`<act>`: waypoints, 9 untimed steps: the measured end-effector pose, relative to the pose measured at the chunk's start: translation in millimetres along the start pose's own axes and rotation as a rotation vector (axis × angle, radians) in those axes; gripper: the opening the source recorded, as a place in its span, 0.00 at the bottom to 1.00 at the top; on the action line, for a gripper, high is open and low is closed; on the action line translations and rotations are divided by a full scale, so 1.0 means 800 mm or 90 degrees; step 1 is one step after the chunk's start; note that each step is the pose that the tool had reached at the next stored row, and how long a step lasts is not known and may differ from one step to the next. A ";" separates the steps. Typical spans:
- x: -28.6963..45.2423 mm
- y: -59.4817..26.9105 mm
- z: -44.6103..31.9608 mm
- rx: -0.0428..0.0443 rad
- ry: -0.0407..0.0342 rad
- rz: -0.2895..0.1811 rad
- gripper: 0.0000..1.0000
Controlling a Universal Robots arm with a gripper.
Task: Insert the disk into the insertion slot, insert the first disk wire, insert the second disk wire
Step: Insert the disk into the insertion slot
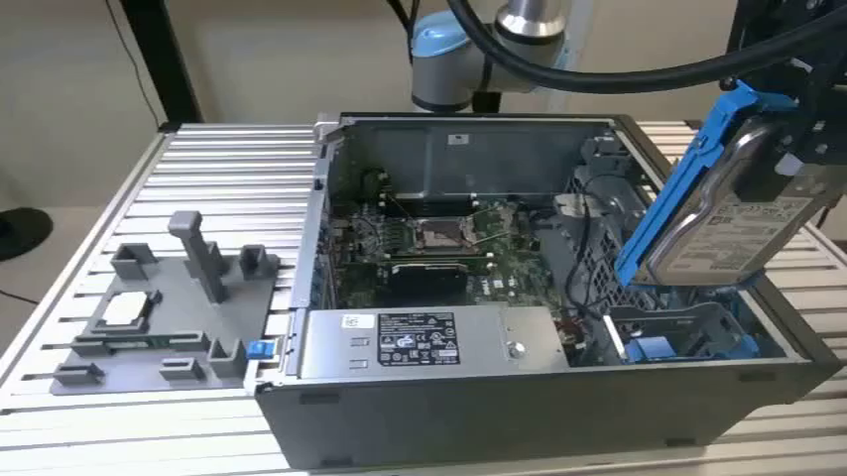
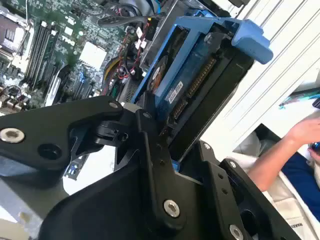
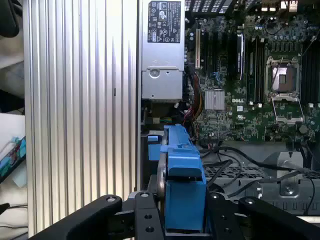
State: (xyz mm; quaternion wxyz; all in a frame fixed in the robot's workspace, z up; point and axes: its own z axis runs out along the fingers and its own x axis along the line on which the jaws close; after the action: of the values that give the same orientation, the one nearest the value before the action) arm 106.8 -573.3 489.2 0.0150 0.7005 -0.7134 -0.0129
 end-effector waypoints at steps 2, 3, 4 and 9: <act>0.0000 0.000 0.0000 0.0000 0.0000 0.000 0.00; 0.0000 0.000 0.0000 0.0000 0.0000 0.000 0.00; 0.0000 0.000 0.0000 0.0000 0.0000 0.000 0.00; 0.0000 0.000 0.0000 0.0000 0.0000 0.000 0.00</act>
State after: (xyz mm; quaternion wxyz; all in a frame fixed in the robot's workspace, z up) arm 106.8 -573.4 489.2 0.0150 0.7005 -0.7134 -0.0129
